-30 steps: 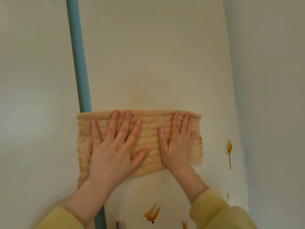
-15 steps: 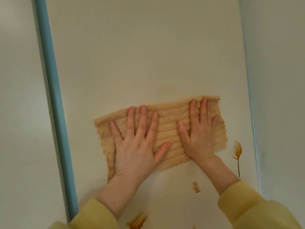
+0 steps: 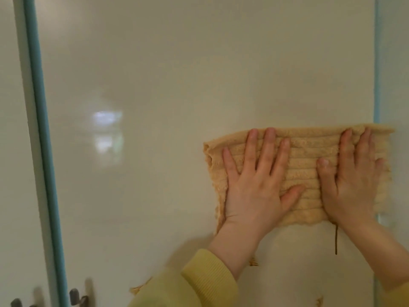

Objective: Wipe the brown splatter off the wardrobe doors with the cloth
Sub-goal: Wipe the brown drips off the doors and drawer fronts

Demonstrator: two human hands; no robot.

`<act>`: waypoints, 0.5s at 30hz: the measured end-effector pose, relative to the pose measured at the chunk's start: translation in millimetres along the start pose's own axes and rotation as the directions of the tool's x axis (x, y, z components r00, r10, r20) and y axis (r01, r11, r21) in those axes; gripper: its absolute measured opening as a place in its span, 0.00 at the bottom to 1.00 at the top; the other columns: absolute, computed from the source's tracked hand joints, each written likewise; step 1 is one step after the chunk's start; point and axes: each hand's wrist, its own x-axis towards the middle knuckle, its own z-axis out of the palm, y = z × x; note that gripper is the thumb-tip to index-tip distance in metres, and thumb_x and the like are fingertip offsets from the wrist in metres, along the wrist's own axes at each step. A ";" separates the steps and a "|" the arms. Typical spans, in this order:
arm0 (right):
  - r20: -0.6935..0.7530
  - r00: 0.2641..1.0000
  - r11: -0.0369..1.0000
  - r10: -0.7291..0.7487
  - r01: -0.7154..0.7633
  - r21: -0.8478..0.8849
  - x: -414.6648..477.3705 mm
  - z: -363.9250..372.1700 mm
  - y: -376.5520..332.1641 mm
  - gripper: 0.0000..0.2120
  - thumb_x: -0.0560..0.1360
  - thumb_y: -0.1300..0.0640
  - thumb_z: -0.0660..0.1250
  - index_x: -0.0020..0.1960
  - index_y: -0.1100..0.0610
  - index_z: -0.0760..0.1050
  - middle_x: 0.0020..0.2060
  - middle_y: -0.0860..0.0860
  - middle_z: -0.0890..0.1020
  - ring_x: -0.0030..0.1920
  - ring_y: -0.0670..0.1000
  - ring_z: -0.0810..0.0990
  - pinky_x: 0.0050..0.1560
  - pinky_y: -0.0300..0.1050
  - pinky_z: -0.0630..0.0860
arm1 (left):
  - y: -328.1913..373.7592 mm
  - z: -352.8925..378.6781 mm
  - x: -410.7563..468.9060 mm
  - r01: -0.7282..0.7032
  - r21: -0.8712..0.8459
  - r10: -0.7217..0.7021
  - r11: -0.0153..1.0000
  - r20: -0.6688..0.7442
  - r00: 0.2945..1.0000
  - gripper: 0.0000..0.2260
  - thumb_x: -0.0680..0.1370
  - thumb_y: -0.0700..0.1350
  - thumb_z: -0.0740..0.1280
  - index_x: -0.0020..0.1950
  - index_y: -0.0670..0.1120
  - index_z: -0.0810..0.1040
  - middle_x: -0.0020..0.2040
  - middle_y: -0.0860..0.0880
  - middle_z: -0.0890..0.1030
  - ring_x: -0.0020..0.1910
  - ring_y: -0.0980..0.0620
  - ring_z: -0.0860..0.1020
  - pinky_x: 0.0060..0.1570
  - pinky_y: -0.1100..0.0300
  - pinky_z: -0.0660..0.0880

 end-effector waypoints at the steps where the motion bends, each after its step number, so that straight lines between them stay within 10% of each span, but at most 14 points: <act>1: -0.007 1.000 1.000 0.006 -0.006 0.009 -1.5 -0.3 2.3 0.33 0.75 0.41 0.46 0.75 0.58 0.50 0.74 0.63 0.51 0.74 0.61 0.49 0.68 0.66 0.46 | 2.6 -0.2 0.4 -0.009 0.013 0.009 1.000 -0.007 1.000 0.34 0.73 0.67 0.52 0.74 0.49 0.59 0.75 0.45 0.58 0.73 0.42 0.51 0.66 0.35 0.38; 15: -0.084 0.963 0.967 0.255 -0.255 0.014 -111.7 10.1 14.1 0.34 0.78 0.41 0.45 0.70 0.67 0.57 0.66 0.73 0.62 0.64 0.71 0.63 0.61 0.69 0.61 | 3.6 10.8 -68.9 -0.306 0.023 0.303 0.952 0.092 0.949 0.33 0.74 0.65 0.53 0.74 0.50 0.58 0.75 0.48 0.58 0.74 0.46 0.53 0.68 0.38 0.38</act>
